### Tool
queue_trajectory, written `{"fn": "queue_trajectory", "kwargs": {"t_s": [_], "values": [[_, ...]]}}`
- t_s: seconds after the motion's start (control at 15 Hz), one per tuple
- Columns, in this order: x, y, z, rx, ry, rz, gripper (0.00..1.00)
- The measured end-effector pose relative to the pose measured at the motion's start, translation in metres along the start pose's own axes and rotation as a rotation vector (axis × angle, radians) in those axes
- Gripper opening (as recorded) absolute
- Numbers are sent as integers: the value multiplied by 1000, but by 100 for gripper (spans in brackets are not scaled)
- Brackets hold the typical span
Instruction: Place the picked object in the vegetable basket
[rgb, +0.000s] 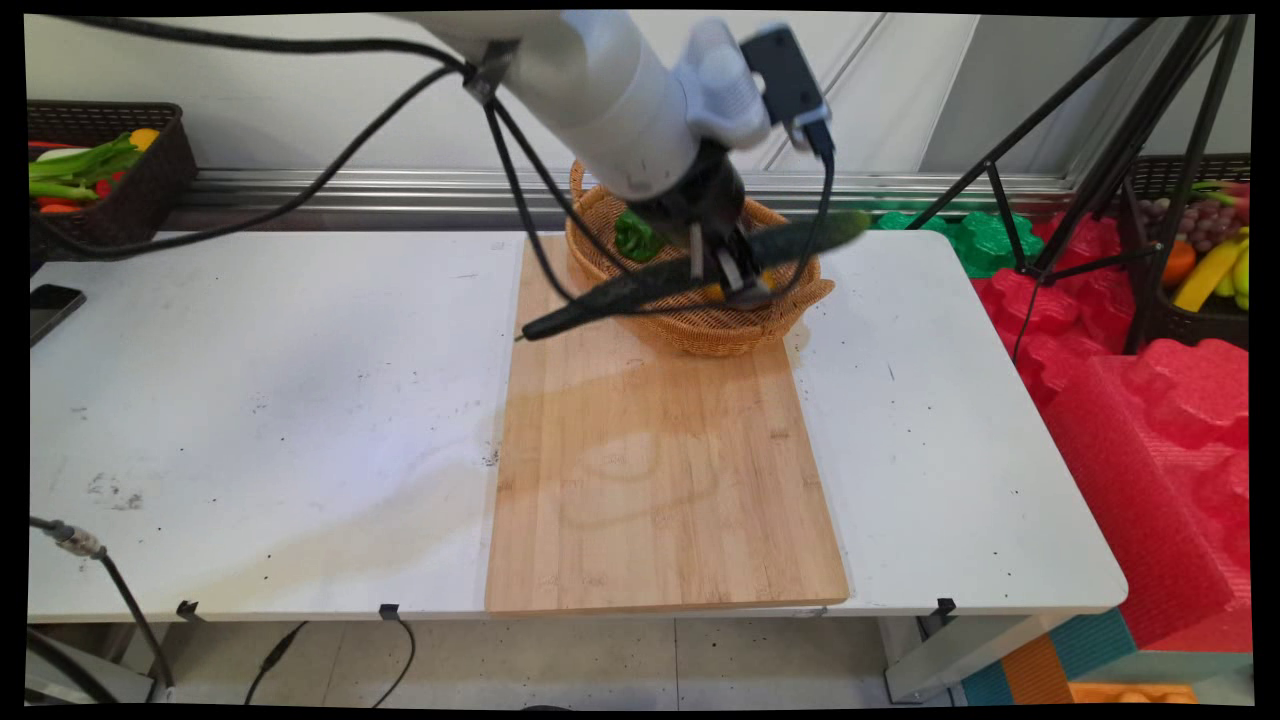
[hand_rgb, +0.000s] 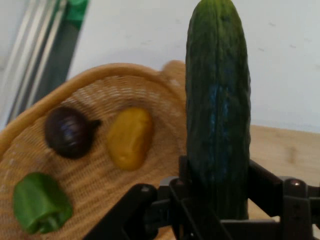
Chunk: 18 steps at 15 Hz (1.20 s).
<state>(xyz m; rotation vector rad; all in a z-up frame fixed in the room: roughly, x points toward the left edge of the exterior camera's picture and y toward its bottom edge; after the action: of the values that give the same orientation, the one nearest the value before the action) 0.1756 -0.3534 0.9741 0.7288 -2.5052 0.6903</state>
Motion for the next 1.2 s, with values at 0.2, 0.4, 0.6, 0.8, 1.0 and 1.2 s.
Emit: {"fn": "queue_trajectory", "kwargs": {"t_s": [0.2,0.4,0.6,0.8,1.0,1.2], "values": [[1,-20,3,59,-4,-97,0],[1,-36,11,105,-11,-187,0],[2,-52,25,142,-21,-272,0],[4,-69,44,176,-39,-342,0],[8,-85,66,198,-78,-343,0],[13,-95,89,199,-125,-288,0]]}}
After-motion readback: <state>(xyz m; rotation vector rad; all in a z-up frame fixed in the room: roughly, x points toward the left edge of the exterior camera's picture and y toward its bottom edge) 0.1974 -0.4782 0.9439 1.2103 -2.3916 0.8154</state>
